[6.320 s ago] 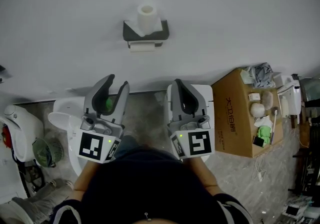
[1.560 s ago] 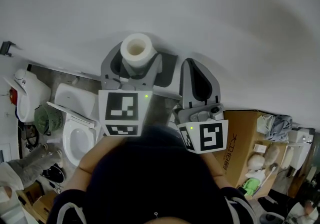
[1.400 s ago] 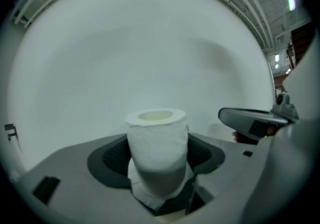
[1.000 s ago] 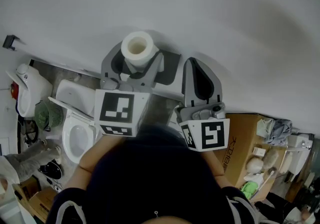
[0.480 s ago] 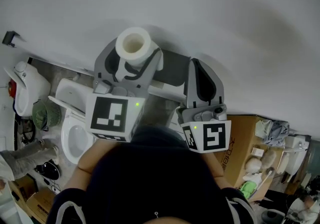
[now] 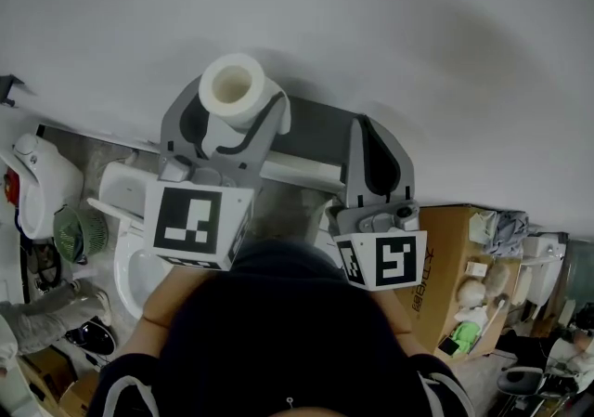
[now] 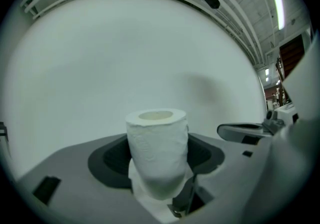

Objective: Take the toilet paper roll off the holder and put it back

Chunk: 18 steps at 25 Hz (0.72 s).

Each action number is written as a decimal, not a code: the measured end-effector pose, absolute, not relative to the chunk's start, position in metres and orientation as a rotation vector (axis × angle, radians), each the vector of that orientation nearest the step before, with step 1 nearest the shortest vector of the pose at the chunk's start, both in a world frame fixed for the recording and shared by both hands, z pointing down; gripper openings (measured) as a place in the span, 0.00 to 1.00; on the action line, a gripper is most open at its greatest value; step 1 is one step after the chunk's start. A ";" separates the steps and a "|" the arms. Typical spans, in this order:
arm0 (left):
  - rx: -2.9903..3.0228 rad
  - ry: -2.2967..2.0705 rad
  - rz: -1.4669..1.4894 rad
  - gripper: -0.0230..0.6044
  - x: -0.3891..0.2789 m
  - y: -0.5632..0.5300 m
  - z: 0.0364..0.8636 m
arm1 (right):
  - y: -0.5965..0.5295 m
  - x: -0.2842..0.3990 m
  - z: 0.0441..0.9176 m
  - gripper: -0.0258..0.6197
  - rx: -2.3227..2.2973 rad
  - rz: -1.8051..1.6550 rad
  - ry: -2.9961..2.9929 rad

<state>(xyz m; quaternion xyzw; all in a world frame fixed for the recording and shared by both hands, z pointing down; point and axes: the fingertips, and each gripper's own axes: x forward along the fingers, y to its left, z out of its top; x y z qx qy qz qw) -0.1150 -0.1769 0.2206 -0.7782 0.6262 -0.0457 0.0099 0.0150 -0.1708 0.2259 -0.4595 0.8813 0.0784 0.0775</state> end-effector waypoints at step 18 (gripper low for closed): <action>-2.455 1.862 -0.167 0.53 -0.174 -0.169 0.235 | -0.152 -0.018 0.231 0.06 -1.533 0.282 2.572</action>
